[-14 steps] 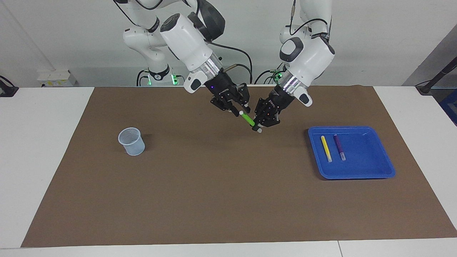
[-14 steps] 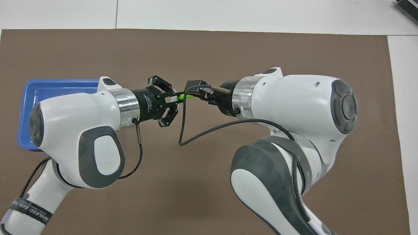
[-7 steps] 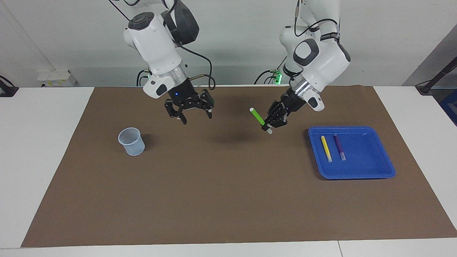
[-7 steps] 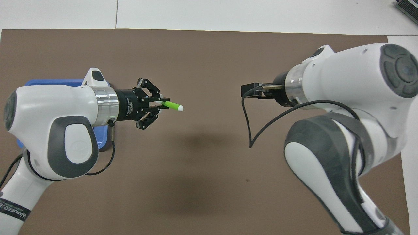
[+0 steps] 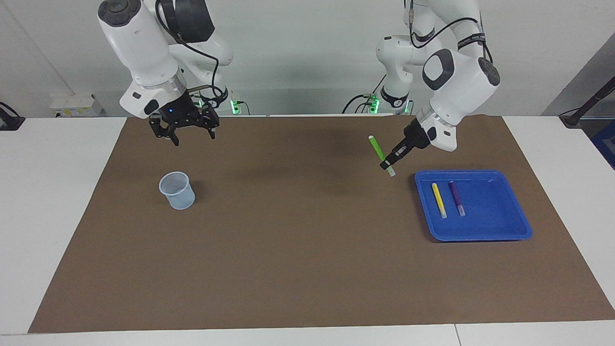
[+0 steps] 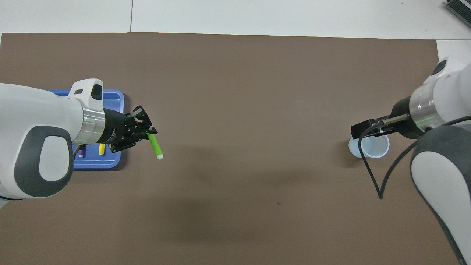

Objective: Right arm passes pens to left for tray arrangement
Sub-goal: 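Lower the green pen into the blue tray with the left gripper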

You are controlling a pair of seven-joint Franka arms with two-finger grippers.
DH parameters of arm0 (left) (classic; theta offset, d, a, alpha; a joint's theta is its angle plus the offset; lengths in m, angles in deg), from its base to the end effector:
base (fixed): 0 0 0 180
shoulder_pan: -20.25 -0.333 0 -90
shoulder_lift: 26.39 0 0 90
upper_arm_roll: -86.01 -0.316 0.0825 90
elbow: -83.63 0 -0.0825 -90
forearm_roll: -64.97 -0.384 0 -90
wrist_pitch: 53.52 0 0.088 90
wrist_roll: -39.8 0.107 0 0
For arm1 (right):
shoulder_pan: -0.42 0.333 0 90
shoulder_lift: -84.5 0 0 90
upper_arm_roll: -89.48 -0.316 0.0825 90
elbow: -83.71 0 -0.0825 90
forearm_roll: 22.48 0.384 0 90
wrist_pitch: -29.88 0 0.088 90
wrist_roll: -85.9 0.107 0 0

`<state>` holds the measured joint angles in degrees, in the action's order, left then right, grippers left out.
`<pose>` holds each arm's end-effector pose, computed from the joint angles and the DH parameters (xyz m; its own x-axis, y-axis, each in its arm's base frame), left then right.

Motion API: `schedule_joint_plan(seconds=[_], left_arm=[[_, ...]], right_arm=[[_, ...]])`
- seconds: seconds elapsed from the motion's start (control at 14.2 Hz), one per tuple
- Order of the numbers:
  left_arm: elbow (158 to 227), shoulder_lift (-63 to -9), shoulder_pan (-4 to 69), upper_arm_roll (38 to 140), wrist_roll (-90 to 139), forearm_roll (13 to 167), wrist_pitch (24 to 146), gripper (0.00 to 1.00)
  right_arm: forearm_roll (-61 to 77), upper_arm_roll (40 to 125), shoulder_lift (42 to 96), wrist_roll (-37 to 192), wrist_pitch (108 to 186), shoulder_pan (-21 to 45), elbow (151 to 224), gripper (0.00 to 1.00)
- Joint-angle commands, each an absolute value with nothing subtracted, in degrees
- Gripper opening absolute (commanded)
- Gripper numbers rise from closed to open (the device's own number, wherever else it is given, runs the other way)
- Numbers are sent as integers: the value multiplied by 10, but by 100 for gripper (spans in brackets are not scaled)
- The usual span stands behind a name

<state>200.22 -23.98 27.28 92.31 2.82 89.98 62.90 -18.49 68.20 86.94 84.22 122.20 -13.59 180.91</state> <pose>0.5272 -0.1501 0.4713 0.8226 0.5209 -0.2281 0.5685 -0.7638 0.3057 0.5369 0.0796 0.5905 0.9875 0.1516 -0.0439 0.1491 -0.9873 -0.0552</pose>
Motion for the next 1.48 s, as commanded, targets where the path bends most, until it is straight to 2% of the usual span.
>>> schedule_joint_plan(seconds=[0.0,0.21,0.35,0.42,0.56,0.77,1.05,1.41], left_arm=[[2005,-222,235,925,149,817,567,0],[2002,-222,218,925,248,699,544,0],[2002,-222,202,924,312,626,546,0],[2002,-222,190,924,351,602,548,0],[2003,-226,158,924,411,578,562,0],[2010,-235,121,924,436,561,596,0],[2019,-273,77,924,439,561,658,0],[2020,-331,49,924,459,559,733,0]], right_arm=[[-206,680,887,831,1207,-145,1814,100],[-221,705,882,830,1181,-113,1789,100],[-235,811,864,828,1146,-3,1738,100],[-231,864,860,829,1157,43,1735,100],[-225,879,870,833,1209,52,1779,100],[-225,883,874,833,1209,60,1781,100],[-225,888,868,839,1230,60,1793,100],[-227,885,850,839,1230,21,1786,100]])
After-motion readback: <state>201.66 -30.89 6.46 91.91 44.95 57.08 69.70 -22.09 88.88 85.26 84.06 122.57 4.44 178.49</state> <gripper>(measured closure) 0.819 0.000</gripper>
